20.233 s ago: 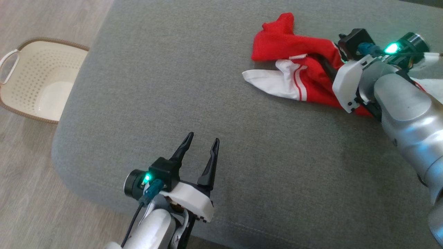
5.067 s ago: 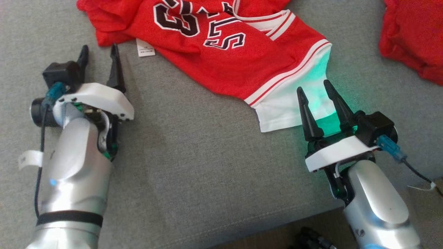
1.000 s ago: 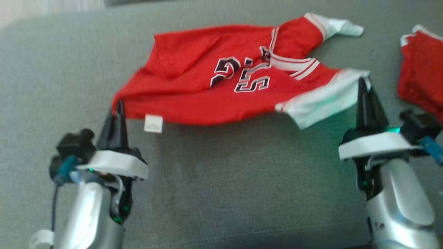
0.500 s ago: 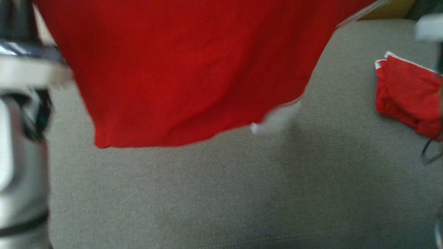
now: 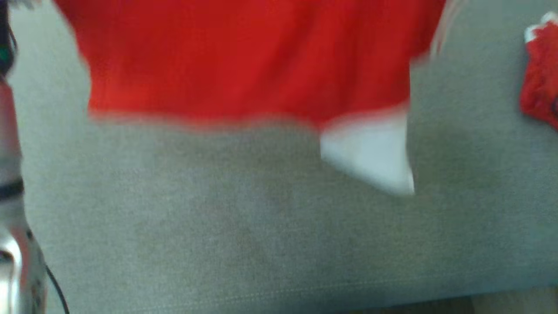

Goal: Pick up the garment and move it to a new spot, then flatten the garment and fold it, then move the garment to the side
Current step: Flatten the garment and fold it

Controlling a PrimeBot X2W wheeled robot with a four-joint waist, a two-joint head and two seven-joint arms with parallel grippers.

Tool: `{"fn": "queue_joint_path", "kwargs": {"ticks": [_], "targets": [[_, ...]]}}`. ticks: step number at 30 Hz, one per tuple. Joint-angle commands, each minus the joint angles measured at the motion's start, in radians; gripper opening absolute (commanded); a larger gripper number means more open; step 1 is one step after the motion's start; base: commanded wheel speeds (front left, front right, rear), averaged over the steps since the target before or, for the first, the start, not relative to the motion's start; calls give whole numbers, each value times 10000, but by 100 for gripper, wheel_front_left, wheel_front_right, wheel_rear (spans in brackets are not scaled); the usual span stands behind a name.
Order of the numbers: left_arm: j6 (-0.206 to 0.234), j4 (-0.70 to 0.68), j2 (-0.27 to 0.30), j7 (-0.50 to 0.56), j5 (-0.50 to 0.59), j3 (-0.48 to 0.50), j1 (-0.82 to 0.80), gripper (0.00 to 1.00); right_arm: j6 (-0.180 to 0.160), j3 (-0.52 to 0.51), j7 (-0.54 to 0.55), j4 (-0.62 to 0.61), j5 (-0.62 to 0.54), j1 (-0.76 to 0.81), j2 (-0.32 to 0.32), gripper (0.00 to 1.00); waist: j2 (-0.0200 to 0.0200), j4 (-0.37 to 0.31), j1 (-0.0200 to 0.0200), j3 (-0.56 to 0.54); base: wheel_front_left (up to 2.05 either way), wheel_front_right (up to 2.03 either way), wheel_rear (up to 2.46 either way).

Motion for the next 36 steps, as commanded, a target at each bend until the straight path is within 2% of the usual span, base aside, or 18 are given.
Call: {"fn": "queue_joint_path", "kwargs": {"ticks": [1,5,8,13,20,25,29,30,36], "targets": [[178,-92,451,-329,85,303,-934,0,35,-209,-270,-4,-202,-775,199,0,0,109,-1,990,0,0,0],[525,963,554,-1466,493,177,-2321,0,35,-1119,-1107,1187,-929,-2222,515,0,0,144,-1,1349,0,0,0],[719,1304,531,-1723,510,240,-3015,0,35,-1709,-1331,1668,-1329,-2906,679,0,0,168,-1,1364,0,0,0],[663,2027,224,-1765,123,379,-2540,0,35,-1874,-1392,1841,-1350,-2521,801,0,0,180,-1,1312,0,0,0],[568,2718,-1130,-1769,-1013,1042,676,0,35,-1513,-1397,689,10,1150,604,0,0,147,-1,1266,0,0,0],[665,2490,-2000,-1770,-1162,1228,3043,0,35,-1172,-1398,-205,1038,4093,648,0,0,0,-1,850,0,0,0],[800,2313,-2286,-1770,-1021,1209,4848,0,35,-914,-1395,-914,1727,6169,819,0,0,-230,-1,358,0,0,0],[800,2313,-2286,-1770,-1021,1209,4848,0,35,-914,-1395,-914,1727,6169,819,0,0,-230,-1,358,0,0,0],[981,1850,-2445,-1770,-1100,1621,6741,0,35,-403,-1118,-1815,2155,8560,819,0,0,-502,-1,-491,0,0,0]]}}
